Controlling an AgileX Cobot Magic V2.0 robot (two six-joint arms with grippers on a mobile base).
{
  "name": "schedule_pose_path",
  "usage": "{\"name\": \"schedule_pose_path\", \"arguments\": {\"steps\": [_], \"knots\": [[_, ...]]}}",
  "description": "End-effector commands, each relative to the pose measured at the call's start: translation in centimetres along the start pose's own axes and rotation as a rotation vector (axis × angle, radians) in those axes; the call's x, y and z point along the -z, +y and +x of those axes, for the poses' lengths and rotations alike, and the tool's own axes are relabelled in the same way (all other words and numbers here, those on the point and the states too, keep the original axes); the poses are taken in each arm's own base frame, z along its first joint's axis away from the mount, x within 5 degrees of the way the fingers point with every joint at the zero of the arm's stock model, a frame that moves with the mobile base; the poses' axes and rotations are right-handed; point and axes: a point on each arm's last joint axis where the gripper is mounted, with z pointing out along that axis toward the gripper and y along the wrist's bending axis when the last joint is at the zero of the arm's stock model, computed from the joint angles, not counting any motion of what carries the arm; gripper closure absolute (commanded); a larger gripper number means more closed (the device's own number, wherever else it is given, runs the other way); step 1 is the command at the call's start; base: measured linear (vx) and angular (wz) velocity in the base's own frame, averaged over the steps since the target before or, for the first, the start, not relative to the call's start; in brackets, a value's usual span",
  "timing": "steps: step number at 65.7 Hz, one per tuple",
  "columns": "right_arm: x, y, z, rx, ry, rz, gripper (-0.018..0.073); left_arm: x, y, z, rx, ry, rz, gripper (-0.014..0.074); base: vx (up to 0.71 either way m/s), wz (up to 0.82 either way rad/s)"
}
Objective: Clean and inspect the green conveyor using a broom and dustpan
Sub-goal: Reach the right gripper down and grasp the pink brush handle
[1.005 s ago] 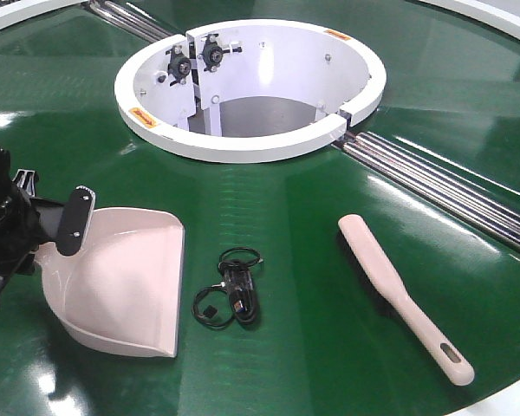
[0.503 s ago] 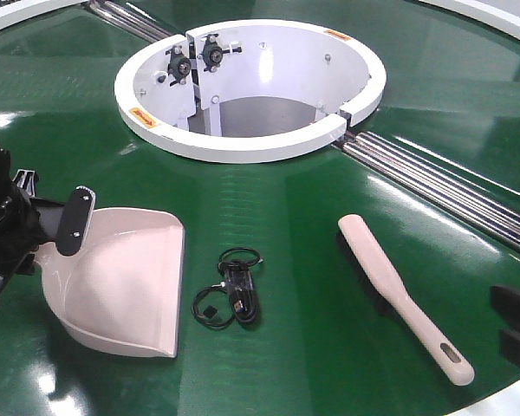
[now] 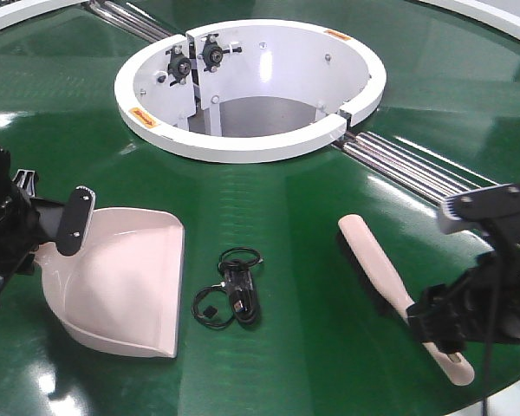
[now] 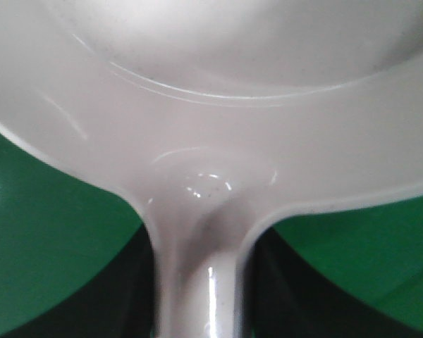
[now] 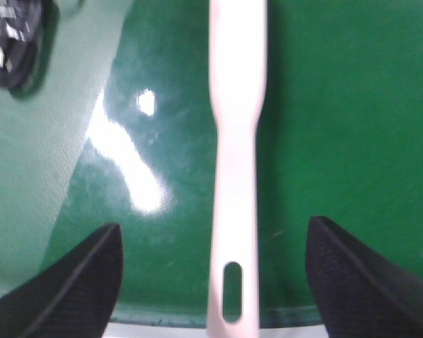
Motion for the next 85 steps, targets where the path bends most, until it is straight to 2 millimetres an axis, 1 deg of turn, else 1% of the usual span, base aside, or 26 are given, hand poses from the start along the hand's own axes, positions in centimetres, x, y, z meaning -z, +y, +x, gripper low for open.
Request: {"name": "schedule_pose_path", "arguments": {"steps": [1, 10, 19, 29, 38, 56, 72, 79, 85], "knots": [[-0.9, 0.1, -1.9, 0.010, 0.029, 0.002, 0.0031, 1.9, 0.6, 0.2, -0.002, -0.006, -0.063, 0.0603, 0.00, 0.00], [-3.0, 0.1, -3.2, 0.008, 0.135, 0.004, 0.0031, 1.9, 0.6, 0.2, -0.002, -0.006, -0.063, 0.0603, 0.00, 0.00], [-4.7, 0.0, -4.3, 0.011, 0.206, 0.011, 0.0031, 1.9, 0.6, 0.2, -0.002, -0.006, -0.063, 0.0602, 0.00, 0.00], [-6.0, -0.3, -5.4, 0.028, 0.242, 0.047, 0.0031, 1.9, 0.6, 0.2, -0.002, -0.006, -0.063, 0.0602, 0.00, 0.00], [-6.9, -0.4, -5.9, 0.033, 0.283, 0.055, 0.0031, 1.9, 0.6, 0.2, -0.002, -0.006, -0.063, 0.0602, 0.00, 0.00], [-9.0, -0.4, -5.8, 0.037, 0.351, 0.055, 0.0031, 1.9, 0.6, 0.2, -0.002, -0.006, -0.063, 0.0602, 0.00, 0.00], [-10.2, -0.4, -5.6, 0.038, 0.379, 0.055, 0.0037, 1.9, 0.6, 0.2, -0.002, -0.006, -0.063, 0.0602, 0.00, 0.00], [-10.8, -0.4, -5.5, 0.037, 0.400, 0.054, 0.0064, 1.9, 0.6, 0.2, -0.002, -0.006, -0.063, 0.0602, 0.00, 0.00], [-11.0, -0.4, -5.5, 0.036, 0.403, 0.053, 0.0111, 1.9, 0.6, 0.2, -0.002, -0.006, -0.063, 0.0602, 0.00, 0.00]]}}
